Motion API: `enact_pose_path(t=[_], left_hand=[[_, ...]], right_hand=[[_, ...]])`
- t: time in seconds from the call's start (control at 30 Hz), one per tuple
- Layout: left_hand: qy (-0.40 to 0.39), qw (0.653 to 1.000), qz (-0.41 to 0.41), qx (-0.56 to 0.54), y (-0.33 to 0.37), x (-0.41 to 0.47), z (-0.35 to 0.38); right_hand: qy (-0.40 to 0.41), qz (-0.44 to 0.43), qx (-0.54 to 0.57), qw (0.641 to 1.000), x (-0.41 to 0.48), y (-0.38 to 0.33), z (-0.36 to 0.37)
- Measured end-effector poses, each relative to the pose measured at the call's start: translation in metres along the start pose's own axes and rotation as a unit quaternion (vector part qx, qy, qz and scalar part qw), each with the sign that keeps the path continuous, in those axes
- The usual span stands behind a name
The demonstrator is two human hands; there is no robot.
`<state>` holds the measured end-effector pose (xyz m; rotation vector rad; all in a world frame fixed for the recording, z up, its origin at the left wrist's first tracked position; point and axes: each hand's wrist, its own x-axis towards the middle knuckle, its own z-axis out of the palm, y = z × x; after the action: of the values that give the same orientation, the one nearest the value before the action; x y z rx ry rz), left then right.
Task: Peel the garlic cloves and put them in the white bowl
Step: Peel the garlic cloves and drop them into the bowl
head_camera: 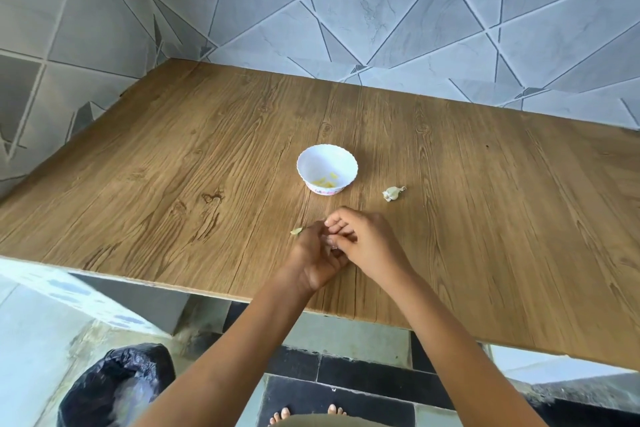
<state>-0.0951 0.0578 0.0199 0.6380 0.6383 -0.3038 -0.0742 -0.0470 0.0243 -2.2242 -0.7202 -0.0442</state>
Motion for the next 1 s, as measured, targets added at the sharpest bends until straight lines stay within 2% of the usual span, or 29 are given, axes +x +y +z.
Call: enact_pose_path(t=[0.1,0.33,0.5,0.63,0.83,0.93,1.0], left_hand=[[0.02,0.999,0.008,-0.032,0.003,0.0,0.002],[0.025,0.998,0.013,-0.055,0.005,0.003,0.0],[0.02,0.999,0.027,-0.035,0.008,0.0,0.002],[0.016,0.998,0.028,-0.054,0.012,0.001,0.002],[-0.041,0.996,0.0,-0.074,0.015,0.013,-0.01],[-0.053,0.996,-0.005,-0.075,0.014,0.016,-0.012],[-0.05,0.996,-0.012,-0.069,0.013,0.018,-0.011]], right_hand=[[0.029,-0.059,-0.065,0.996,0.002,0.003,0.001],[-0.024,-0.07,-0.095,0.993,0.004,0.001,0.003],[0.015,-0.07,-0.106,0.992,0.006,-0.002,0.003],[-0.002,-0.067,-0.154,0.986,0.005,0.0,0.003],[0.078,-0.041,-0.046,0.995,-0.012,0.018,-0.018],[0.064,0.01,-0.055,0.996,-0.032,0.037,-0.031],[0.026,0.055,-0.067,0.996,-0.046,0.046,-0.037]])
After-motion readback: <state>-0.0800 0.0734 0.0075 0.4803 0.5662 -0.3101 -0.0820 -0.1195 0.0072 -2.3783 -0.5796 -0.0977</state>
